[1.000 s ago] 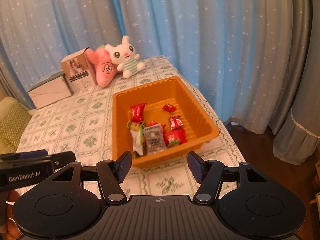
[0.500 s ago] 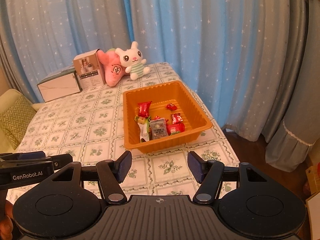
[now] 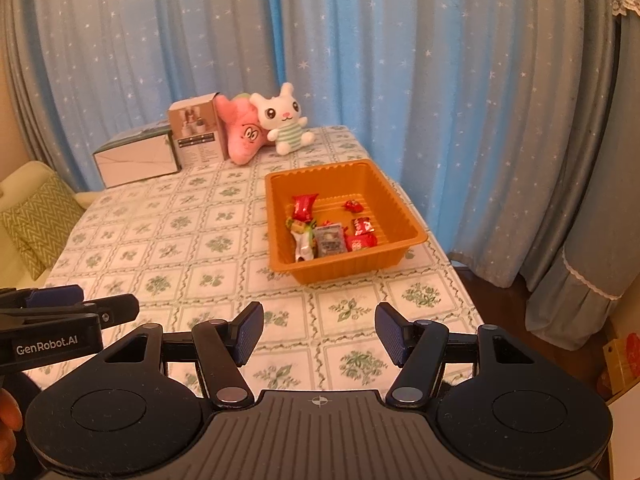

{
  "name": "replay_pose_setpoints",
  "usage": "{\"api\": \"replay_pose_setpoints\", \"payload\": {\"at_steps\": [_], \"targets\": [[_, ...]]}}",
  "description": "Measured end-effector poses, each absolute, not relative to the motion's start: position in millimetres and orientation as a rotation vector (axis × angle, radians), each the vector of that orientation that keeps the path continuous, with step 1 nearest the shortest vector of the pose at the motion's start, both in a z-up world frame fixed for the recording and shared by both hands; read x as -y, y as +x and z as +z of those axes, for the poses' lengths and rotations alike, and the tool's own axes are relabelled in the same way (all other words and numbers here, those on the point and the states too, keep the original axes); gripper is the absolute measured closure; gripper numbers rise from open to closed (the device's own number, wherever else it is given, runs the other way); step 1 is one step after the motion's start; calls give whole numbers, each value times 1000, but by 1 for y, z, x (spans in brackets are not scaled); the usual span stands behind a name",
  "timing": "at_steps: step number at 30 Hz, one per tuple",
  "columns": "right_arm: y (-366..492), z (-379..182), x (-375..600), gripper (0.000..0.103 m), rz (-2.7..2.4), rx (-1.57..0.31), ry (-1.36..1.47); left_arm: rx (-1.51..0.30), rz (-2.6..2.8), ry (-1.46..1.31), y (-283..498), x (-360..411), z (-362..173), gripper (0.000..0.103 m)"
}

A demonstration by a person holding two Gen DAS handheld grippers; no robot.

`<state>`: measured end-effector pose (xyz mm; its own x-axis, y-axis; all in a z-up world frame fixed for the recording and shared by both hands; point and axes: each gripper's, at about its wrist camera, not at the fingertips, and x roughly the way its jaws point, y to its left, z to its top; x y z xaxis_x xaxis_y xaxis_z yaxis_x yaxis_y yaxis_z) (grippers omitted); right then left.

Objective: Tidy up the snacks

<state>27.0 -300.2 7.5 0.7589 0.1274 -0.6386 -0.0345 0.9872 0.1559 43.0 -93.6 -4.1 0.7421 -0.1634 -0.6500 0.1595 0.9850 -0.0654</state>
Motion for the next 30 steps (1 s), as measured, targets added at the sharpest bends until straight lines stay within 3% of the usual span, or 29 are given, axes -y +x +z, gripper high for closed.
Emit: {"api": "replay_pose_setpoints", "payload": {"at_steps": [30], "targets": [[8, 12, 293, 41, 112, -679, 154, -708, -168, 7, 21, 97, -3, 36]]}}
